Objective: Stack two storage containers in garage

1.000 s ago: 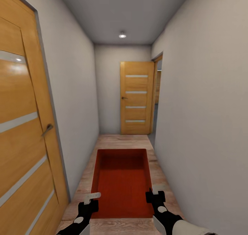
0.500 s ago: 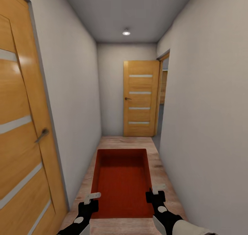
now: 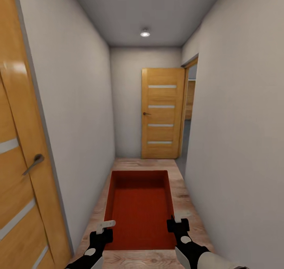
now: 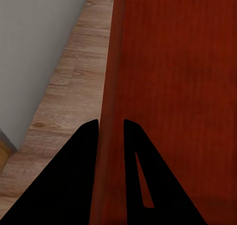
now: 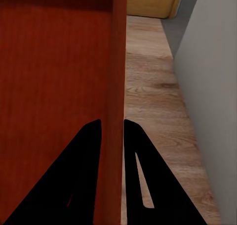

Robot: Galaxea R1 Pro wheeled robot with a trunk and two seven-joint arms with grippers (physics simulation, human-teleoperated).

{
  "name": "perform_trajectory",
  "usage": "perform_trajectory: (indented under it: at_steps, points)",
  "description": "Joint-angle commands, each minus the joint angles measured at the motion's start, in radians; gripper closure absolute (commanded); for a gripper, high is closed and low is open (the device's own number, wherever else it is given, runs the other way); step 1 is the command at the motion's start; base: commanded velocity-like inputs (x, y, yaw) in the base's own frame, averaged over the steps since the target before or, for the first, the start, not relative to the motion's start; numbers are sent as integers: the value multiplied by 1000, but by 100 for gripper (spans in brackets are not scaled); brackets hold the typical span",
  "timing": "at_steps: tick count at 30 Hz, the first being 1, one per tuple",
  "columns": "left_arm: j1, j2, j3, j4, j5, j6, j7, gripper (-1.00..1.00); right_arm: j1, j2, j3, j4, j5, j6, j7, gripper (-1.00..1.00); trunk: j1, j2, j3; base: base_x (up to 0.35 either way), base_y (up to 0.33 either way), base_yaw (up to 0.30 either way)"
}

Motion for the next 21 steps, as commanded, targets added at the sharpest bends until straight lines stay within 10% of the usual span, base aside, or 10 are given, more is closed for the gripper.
perform_trajectory:
  at_steps: [1,21]
  points:
    - [-1,3,13,-5,-17,-6,10,100,-1,0,-43,3,-9,2,30,100,1,-1,-1,322,0,0]
    - [-1,3,13,-5,-17,-6,10,100,-1,0,-43,3,-8,2,29,100,1,-1,-1,322,0,0]
